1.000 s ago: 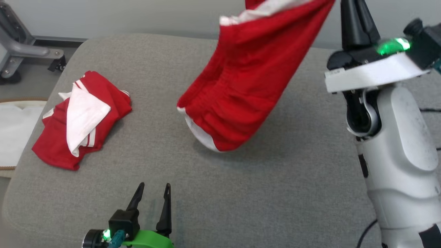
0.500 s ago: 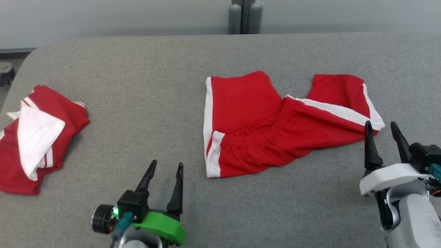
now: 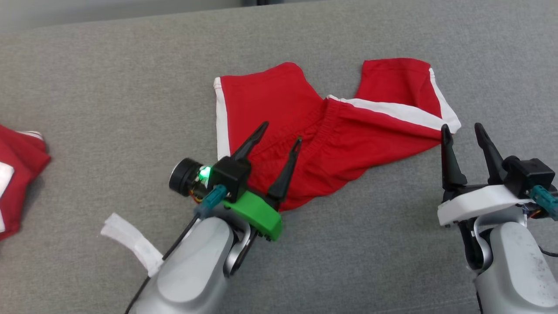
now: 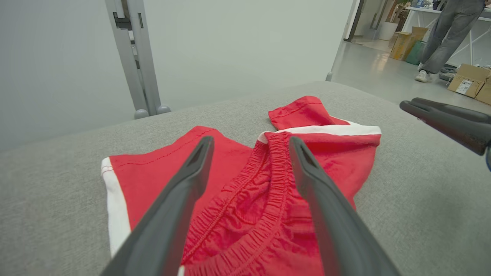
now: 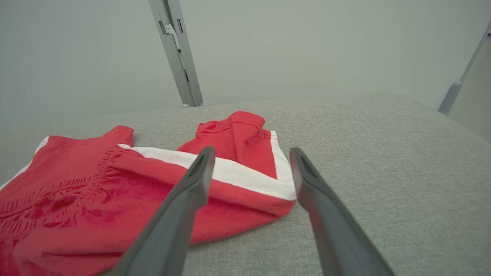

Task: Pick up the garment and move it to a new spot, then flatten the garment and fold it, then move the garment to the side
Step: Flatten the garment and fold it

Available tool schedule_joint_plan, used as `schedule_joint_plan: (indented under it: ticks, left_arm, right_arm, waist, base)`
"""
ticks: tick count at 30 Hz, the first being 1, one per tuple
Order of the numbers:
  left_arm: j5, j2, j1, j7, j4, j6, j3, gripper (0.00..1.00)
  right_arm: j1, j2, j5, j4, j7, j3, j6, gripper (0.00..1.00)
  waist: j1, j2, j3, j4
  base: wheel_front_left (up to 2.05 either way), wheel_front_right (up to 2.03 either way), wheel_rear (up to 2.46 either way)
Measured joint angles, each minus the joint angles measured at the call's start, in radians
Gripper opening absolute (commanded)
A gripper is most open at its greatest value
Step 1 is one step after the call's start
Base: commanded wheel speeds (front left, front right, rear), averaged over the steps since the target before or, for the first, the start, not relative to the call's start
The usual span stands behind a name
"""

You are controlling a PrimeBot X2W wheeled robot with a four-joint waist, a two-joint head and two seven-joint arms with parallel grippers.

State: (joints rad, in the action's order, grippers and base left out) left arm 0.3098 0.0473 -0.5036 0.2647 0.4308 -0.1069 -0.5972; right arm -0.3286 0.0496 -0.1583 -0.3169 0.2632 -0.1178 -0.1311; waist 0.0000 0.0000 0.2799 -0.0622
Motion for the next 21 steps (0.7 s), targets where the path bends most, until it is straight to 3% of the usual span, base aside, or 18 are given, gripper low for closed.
schedule_joint_plan:
  ticks: [12, 21]
  left_arm:
    - [0.207, 0.0, -0.296, -0.023, 0.272, 0.012, -0.243, 1.0]
    - [0.407, 0.0, -0.379, -0.047, 0.373, 0.024, -0.348, 1.0]
  right_arm:
    - [-0.023, 0.0, -0.037, 0.008, 0.0, 0.086, 0.0, 1.0]
    - [-0.022, 0.0, -0.045, 0.014, 0.0, 0.1, 0.0, 1.0]
  waist:
    - [0.0, 0.0, 0.096, -0.127]
    - [0.0, 0.0, 0.132, -0.189]
  base:
    - [0.0, 0.0, 0.0]
    - [0.0, 0.0, 0.0]
